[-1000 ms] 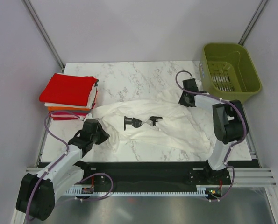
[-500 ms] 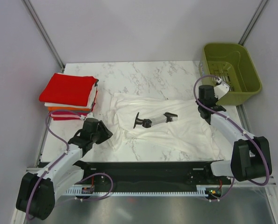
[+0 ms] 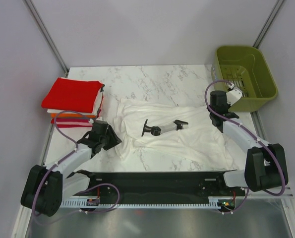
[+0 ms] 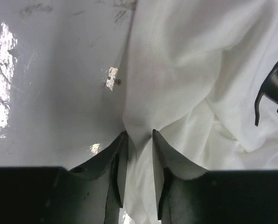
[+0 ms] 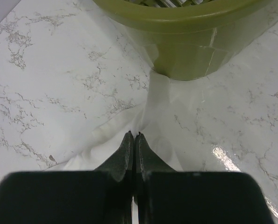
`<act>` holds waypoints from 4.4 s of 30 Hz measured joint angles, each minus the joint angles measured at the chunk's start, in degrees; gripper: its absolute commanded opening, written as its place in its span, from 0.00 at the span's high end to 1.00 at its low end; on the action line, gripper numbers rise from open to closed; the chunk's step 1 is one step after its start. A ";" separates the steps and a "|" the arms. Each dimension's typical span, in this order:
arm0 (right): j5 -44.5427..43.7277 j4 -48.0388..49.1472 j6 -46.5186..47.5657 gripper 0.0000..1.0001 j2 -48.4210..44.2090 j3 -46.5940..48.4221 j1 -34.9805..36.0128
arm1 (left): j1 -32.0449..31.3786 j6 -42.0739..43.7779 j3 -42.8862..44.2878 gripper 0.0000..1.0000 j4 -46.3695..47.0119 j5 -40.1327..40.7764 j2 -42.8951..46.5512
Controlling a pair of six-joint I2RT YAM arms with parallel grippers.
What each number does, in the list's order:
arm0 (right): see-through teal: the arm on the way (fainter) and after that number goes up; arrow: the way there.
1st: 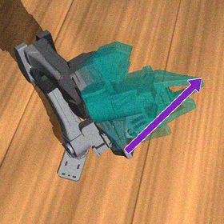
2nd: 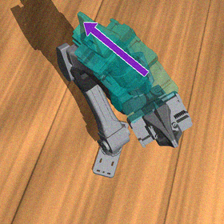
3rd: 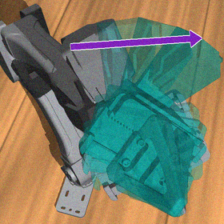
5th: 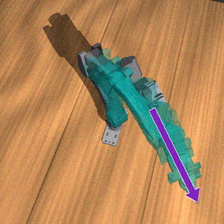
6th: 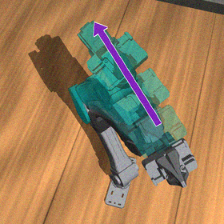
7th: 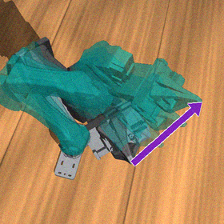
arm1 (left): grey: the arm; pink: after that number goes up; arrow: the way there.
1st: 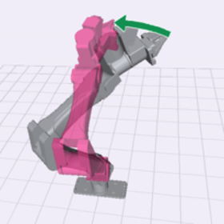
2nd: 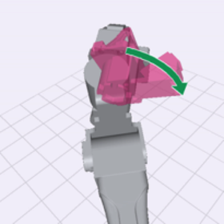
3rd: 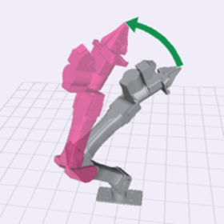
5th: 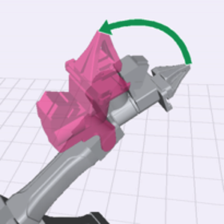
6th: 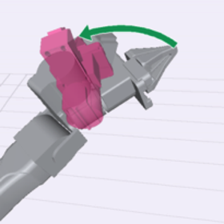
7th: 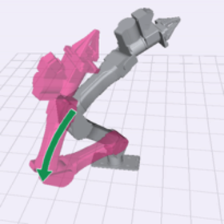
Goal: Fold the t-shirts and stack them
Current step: Flatten the tshirt out
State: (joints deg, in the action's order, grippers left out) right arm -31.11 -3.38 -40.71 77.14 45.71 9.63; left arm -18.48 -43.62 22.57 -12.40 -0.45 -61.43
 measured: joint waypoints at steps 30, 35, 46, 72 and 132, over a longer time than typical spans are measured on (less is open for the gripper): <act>15.85 -12.52 4.35 0.40 31.50 43.91 -3.21 | 15.15 1.14 20.83 0.98 -2.40 -6.10 -9.70; 18.36 -12.04 6.03 0.48 25.35 31.56 -2.99 | 15.12 1.14 20.68 0.98 -2.05 -4.46 -9.75; 22.82 -9.44 9.64 0.35 30.40 31.30 -2.95 | 15.19 1.01 19.96 0.98 -1.42 -2.60 -9.70; 27.91 -10.45 12.57 0.45 44.96 43.65 -2.08 | 15.26 0.42 14.47 0.98 -0.35 -2.73 -4.11; 43.30 -22.03 5.35 0.37 -30.75 -21.16 3.45 | 15.23 -3.02 11.30 0.30 -5.29 -0.26 1.07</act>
State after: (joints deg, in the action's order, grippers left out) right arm 12.19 -25.41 -35.35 46.39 24.56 13.08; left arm -3.25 -46.63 33.87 -17.69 -0.71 -60.36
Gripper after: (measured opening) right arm 0.634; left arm 0.583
